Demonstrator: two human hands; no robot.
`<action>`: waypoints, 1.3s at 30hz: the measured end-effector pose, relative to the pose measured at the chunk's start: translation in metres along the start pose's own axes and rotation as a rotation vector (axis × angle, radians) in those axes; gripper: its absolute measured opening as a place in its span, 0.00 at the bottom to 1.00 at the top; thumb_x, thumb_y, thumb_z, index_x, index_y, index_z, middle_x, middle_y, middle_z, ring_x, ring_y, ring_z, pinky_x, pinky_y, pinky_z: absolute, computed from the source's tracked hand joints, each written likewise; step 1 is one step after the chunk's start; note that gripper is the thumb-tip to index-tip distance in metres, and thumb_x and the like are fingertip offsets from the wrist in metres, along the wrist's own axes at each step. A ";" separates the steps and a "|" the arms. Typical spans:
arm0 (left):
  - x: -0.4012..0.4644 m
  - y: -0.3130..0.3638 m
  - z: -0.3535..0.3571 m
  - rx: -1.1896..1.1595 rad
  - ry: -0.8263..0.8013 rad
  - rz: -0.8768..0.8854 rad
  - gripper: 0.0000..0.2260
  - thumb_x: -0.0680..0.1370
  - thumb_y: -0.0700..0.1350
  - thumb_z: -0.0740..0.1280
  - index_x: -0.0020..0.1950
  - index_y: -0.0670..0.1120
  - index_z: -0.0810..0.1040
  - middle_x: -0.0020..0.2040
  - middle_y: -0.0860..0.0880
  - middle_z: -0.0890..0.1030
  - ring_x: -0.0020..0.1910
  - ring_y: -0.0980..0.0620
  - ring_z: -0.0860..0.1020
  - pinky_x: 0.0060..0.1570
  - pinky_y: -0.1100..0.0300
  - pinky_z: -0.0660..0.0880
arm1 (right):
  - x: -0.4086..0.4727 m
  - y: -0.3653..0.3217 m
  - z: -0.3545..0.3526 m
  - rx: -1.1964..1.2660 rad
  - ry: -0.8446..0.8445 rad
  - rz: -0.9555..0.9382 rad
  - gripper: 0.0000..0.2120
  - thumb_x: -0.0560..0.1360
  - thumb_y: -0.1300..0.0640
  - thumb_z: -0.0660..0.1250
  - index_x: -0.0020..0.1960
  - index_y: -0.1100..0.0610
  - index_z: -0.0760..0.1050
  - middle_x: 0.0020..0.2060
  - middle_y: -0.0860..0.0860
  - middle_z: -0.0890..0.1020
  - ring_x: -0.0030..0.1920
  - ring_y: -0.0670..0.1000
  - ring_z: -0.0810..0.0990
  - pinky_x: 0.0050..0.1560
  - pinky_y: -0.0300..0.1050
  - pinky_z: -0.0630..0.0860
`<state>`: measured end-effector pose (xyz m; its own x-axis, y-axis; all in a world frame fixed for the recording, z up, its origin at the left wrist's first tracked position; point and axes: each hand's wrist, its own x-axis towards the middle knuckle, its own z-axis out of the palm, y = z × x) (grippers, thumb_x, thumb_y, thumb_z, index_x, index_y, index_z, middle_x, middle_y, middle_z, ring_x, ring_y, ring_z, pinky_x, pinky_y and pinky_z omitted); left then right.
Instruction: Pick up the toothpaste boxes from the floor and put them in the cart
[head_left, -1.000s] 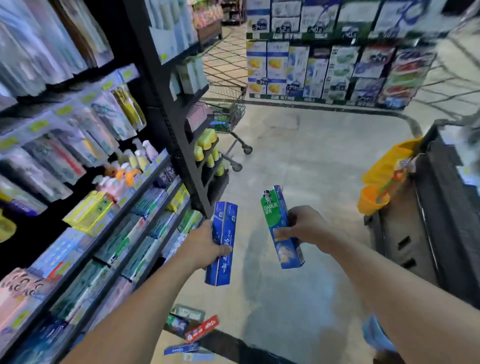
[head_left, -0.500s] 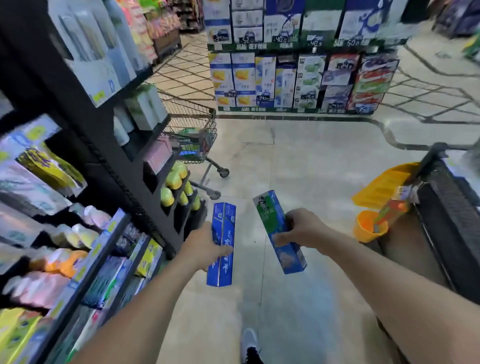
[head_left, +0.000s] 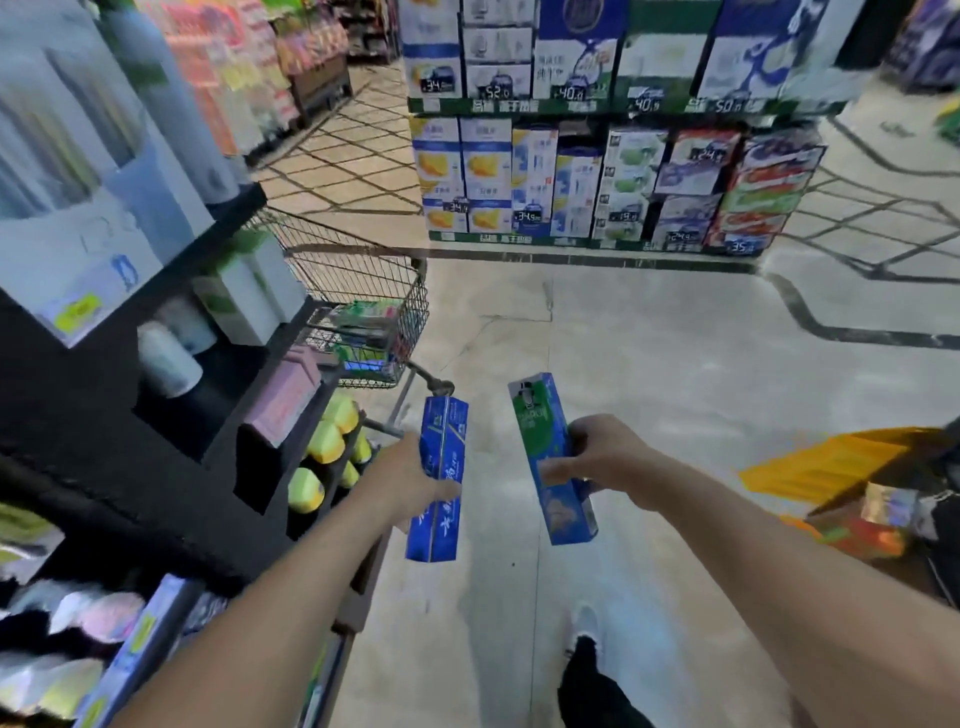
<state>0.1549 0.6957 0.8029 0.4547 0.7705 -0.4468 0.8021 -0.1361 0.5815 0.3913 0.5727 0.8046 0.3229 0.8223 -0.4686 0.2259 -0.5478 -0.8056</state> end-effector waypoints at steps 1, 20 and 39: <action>0.020 0.007 -0.004 -0.005 0.004 -0.005 0.23 0.66 0.54 0.77 0.55 0.51 0.72 0.49 0.50 0.83 0.41 0.48 0.84 0.41 0.47 0.83 | 0.021 -0.005 -0.007 0.001 -0.010 -0.001 0.13 0.64 0.60 0.80 0.45 0.62 0.81 0.42 0.57 0.86 0.42 0.56 0.86 0.44 0.58 0.84; 0.315 0.101 -0.109 -0.208 0.145 -0.338 0.23 0.71 0.49 0.77 0.60 0.48 0.70 0.54 0.48 0.80 0.46 0.48 0.82 0.34 0.53 0.82 | 0.373 -0.163 -0.128 -0.278 -0.204 -0.082 0.23 0.62 0.48 0.82 0.49 0.60 0.81 0.44 0.58 0.84 0.46 0.57 0.84 0.45 0.58 0.83; 0.539 0.009 -0.247 -0.361 0.128 -0.491 0.14 0.73 0.48 0.75 0.53 0.50 0.73 0.49 0.51 0.80 0.48 0.51 0.80 0.53 0.53 0.78 | 0.664 -0.350 -0.023 -0.602 -0.323 -0.036 0.16 0.67 0.51 0.79 0.48 0.58 0.80 0.43 0.54 0.85 0.43 0.51 0.85 0.46 0.53 0.84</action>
<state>0.3117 1.2637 0.7352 -0.0024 0.7615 -0.6482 0.7141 0.4551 0.5320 0.5480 1.3067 0.7839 0.0363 0.7954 -0.6050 0.7337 -0.4323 -0.5243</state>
